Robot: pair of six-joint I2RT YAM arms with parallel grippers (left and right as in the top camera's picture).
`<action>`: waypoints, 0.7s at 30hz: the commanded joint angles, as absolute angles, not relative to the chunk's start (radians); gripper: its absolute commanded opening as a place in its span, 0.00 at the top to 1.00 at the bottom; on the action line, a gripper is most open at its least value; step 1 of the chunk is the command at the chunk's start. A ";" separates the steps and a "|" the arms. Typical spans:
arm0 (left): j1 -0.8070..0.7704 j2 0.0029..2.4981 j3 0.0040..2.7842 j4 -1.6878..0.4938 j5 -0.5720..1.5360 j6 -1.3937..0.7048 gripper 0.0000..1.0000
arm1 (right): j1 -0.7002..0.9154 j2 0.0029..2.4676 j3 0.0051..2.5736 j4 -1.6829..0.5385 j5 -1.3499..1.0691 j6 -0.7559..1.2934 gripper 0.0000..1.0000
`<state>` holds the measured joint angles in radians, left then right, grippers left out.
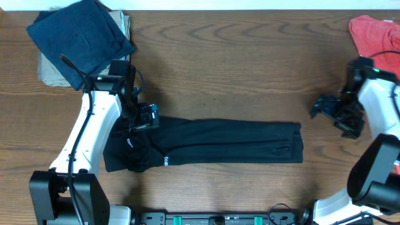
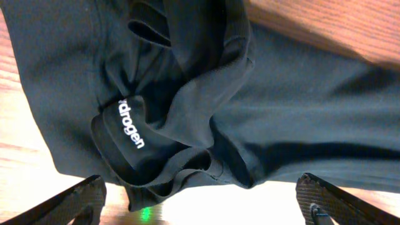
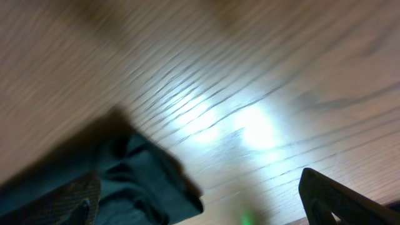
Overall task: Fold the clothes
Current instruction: 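Release the right gripper and move it to the strip's right end, then grasp the strip's right end and fold it leftward toward the left gripper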
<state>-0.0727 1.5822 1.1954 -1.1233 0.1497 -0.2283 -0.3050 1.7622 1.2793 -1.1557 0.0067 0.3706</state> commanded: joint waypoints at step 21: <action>-0.068 1.583 1.195 -1.106 0.138 -0.221 0.02 | -0.313 1.746 0.852 -0.820 -0.519 0.089 0.10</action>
<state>-0.0727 1.5822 1.1954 -1.1061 0.1497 -0.2279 -0.3573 1.7264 0.9062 -0.8398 -0.4961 0.1123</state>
